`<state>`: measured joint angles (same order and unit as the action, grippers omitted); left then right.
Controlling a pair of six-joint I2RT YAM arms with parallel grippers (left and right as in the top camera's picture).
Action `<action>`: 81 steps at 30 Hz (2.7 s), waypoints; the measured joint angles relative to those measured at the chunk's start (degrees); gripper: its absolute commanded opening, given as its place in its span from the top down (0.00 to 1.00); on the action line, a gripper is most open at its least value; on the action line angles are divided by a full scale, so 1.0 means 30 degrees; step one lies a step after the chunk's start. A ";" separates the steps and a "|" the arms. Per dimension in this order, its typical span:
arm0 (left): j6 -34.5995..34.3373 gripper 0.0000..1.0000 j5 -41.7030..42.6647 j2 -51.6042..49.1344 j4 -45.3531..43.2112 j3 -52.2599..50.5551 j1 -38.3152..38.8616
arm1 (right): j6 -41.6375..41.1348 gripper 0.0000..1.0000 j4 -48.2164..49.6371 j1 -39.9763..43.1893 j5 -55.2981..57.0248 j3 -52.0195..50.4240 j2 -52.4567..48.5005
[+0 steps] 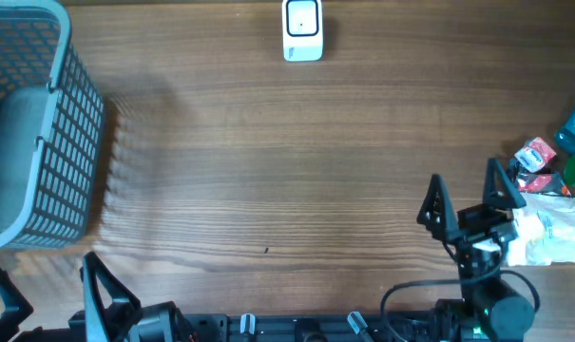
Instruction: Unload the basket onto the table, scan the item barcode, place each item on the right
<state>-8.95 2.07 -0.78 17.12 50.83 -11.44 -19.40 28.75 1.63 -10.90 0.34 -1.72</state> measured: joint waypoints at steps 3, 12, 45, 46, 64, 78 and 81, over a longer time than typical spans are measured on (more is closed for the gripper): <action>0.0000 0.00 0.0000 0.0000 0.0051 0.0000 -0.0102 | 0.0000 0.00 -0.1814 0.0000 0.0277 0.0073 0.0007; 0.0000 0.00 0.0000 0.0000 0.0138 0.0000 -0.0102 | 0.0000 0.00 -0.9479 0.0000 0.0794 0.0000 -0.0102; 0.0000 0.00 0.0000 0.0000 0.2739 0.0000 -0.0102 | -0.0007 0.00 -0.9457 0.0000 0.0867 0.0000 0.0189; 0.0000 0.00 0.0000 0.0000 0.2739 0.0000 -0.0102 | -0.0007 0.00 -0.9457 0.0000 0.0867 0.0000 0.0189; -0.0015 0.00 0.1647 0.0000 0.7825 0.0007 -0.0102 | -0.0007 0.00 -0.9464 0.0000 0.0874 0.0000 0.0211; -0.0080 0.00 0.2397 0.0000 0.4816 -0.5544 -0.0102 | 0.0000 0.00 -0.9464 0.0000 0.0874 0.0000 0.0204; -0.0146 0.00 0.3905 -0.0029 -0.0852 -0.9107 -0.0044 | 0.0000 0.00 -0.9471 0.0000 0.0874 0.0000 0.0240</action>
<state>-9.39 13.78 -0.86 14.57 23.51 -11.57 -19.40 0.34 1.63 -8.27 0.34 -0.99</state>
